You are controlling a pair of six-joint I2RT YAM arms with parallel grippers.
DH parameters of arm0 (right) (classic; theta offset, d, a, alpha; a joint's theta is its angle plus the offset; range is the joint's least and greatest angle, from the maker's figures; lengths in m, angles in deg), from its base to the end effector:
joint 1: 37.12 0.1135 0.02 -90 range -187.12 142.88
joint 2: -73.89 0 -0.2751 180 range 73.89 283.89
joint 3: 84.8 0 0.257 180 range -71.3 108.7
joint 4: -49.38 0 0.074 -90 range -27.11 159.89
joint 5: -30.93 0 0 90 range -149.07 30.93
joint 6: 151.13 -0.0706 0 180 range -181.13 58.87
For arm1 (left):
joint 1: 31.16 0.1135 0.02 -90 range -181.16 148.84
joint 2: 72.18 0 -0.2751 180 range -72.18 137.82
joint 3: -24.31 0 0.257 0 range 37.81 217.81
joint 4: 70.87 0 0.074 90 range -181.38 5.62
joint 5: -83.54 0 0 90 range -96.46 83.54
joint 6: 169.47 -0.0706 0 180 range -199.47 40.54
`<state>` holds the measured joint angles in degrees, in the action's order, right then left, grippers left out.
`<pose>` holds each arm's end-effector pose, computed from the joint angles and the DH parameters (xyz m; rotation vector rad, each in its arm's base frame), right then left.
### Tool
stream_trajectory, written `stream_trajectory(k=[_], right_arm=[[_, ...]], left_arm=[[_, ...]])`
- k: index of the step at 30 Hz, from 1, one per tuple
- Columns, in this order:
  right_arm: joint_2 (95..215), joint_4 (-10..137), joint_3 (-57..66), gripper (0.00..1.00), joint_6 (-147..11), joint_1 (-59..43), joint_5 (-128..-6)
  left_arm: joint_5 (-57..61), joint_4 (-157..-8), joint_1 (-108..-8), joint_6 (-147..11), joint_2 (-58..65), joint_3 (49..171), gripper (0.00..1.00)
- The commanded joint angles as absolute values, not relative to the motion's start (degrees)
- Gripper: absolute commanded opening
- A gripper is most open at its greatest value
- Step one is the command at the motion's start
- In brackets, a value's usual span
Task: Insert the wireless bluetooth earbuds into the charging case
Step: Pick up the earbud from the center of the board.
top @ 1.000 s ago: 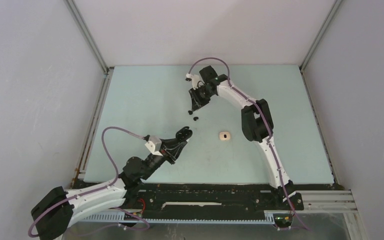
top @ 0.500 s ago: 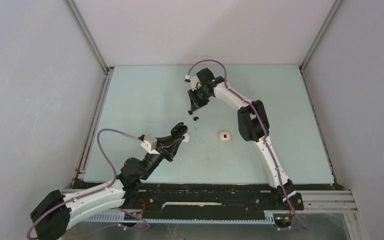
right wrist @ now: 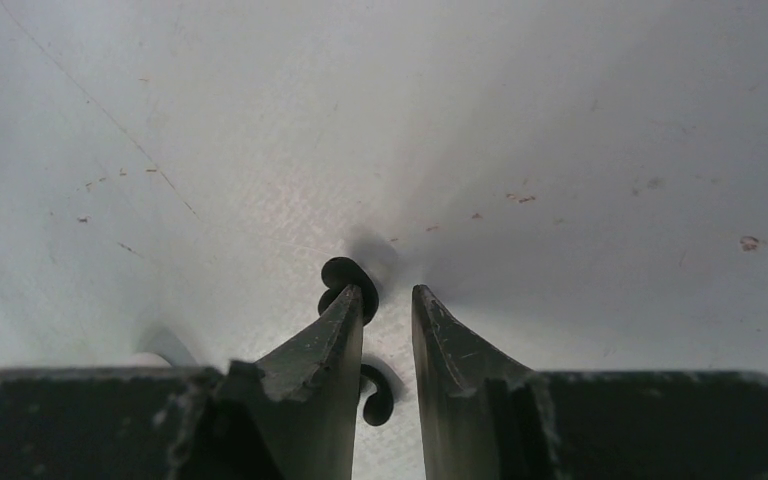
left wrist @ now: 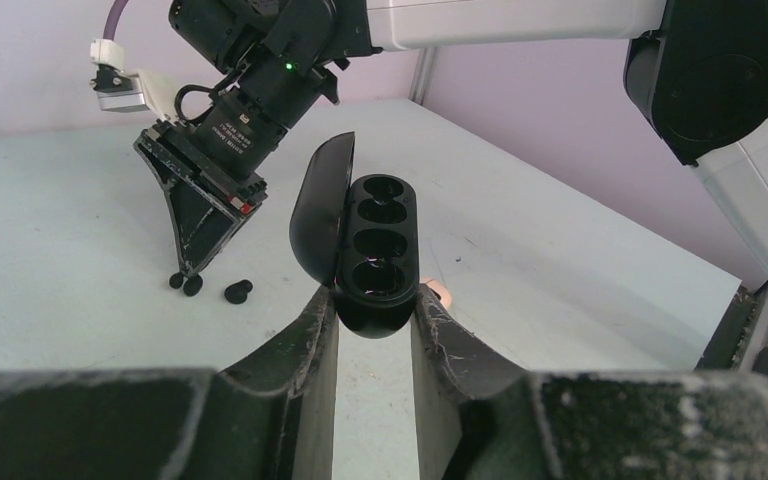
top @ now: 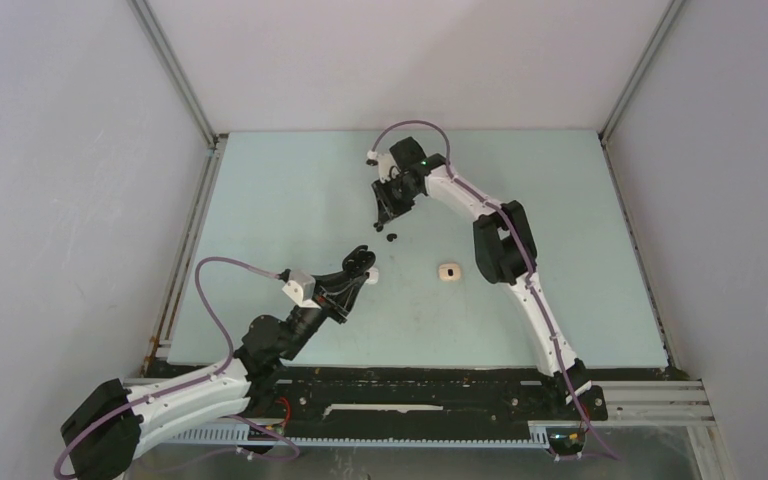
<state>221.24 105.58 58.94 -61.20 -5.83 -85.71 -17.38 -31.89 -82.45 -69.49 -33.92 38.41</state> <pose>0.4767 0.3268 0.1272 -0.8758 2.5060 0.7970 0.1211 -0.1298 0.2153 0.3190 1.3207 -0.7816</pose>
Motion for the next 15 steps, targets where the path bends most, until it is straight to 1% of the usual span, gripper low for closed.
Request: stream_trajectory(k=[1,5,8,15], right_arm=[[222.36,104.94,60.89,0.28,-62.1,-4.12,-87.21],[222.25,104.91,60.8,0.27,-62.06,-3.59,-87.07],[221.97,104.88,60.6,0.25,-62.04,-3.45,-87.14],[220.19,104.54,58.5,0.12,-61.42,-3.4,-88.7]], left_arm=[[-17.87,-30.39,-82.16,-70.94,-34.07,31.92,0.0],[-17.96,-30.89,-82.19,-71.11,-34.68,31.95,0.0],[-18.05,-31.12,-82.16,-71.12,-34.76,31.93,0.0],[-17.89,-30.81,-82.15,-71.12,-34.15,32.01,0.0]])
